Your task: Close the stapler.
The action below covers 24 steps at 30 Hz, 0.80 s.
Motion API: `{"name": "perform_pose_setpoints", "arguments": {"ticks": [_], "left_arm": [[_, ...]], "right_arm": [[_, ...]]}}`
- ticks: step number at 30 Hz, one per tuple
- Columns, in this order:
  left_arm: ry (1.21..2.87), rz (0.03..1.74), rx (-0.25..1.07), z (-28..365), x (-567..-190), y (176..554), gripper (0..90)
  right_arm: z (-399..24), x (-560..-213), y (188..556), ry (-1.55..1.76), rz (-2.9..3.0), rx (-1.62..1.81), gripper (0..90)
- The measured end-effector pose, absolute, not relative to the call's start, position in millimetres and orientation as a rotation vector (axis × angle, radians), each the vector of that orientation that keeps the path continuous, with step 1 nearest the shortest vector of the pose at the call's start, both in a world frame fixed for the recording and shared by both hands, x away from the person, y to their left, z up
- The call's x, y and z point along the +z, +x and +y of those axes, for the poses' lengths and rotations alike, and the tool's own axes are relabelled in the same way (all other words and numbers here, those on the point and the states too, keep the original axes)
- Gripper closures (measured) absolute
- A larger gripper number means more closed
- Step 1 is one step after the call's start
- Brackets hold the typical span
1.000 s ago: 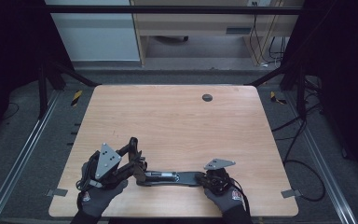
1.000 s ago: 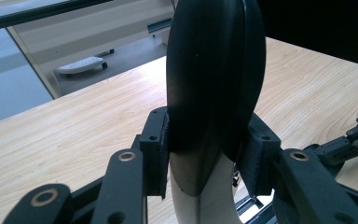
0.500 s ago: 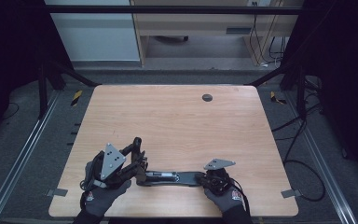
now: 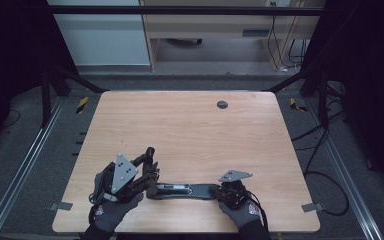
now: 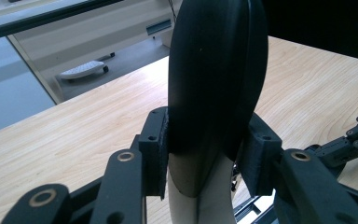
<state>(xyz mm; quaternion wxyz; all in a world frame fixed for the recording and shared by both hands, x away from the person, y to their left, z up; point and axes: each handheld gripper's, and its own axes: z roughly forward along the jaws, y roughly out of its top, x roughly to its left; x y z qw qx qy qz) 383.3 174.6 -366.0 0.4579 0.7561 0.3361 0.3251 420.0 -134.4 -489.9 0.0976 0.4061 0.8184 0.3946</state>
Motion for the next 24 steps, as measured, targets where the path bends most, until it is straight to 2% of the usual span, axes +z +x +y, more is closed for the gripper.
{"name": "perform_pose_setpoints", "arguments": {"ticks": [24], "left_arm": [[1.889, 0.797, 0.806, 161, -368, 384, 56.2]], "right_arm": [[-134, -490, 420, 1.2, 2.423, 1.166, 90.0]]}}
